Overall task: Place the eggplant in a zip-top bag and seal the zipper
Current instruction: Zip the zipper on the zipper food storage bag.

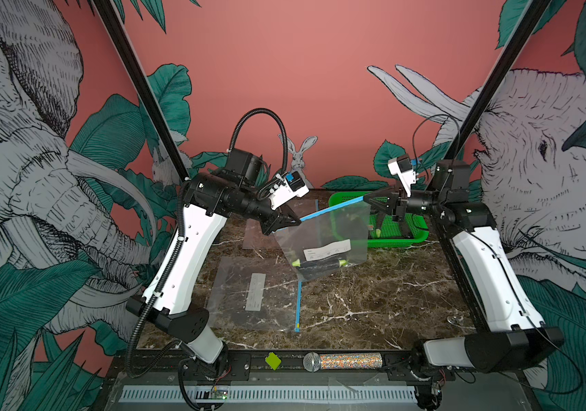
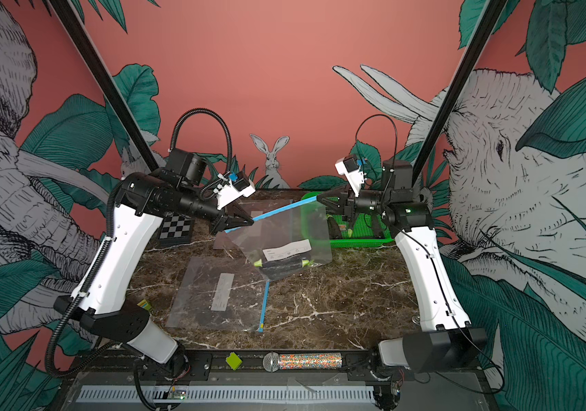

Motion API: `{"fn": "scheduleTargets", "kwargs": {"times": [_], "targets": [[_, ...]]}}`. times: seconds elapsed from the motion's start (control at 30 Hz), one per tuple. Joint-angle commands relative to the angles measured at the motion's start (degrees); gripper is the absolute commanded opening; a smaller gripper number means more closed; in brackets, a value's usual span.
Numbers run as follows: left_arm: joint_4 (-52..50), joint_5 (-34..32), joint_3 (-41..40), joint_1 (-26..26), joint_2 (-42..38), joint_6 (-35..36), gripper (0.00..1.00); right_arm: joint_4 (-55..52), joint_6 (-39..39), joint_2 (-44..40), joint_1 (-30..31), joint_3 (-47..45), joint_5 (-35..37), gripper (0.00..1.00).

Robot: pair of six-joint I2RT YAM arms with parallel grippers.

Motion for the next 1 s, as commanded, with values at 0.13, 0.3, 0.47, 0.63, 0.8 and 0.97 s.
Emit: {"fn": "scheduleTargets", "kwargs": {"times": [0.13,0.3,0.47,0.63,0.8,0.97], "targets": [[-5.7,-2.1,1.2,1.2,-2.3,1.0,0.0,2.1,-0.1,-1.0,-3.1,0.6,1.6,0.0],[-6.1,-2.2,2.1,1.4,-2.1,1.2,0.0,-2.7,-3.7,-0.7,-3.2,2.6,4.3,0.0],[-6.0,-2.6,2.1,1.7,-2.0,1.3,0.0,-5.2,-5.6,-0.8,-3.5,4.0,6.4,0.0],[-6.4,-2.2,2.5,1.9,-1.4,1.5,0.0,-6.5,-6.3,-0.7,-3.7,4.2,8.2,0.0],[-6.3,-2.0,2.8,2.1,-1.0,1.6,0.0,-6.7,-6.3,-1.8,-4.2,3.5,10.3,0.0],[-6.1,-1.7,3.2,2.1,-0.4,1.8,0.01,-6.8,-5.9,-2.9,-5.2,2.2,11.4,0.0]]}}
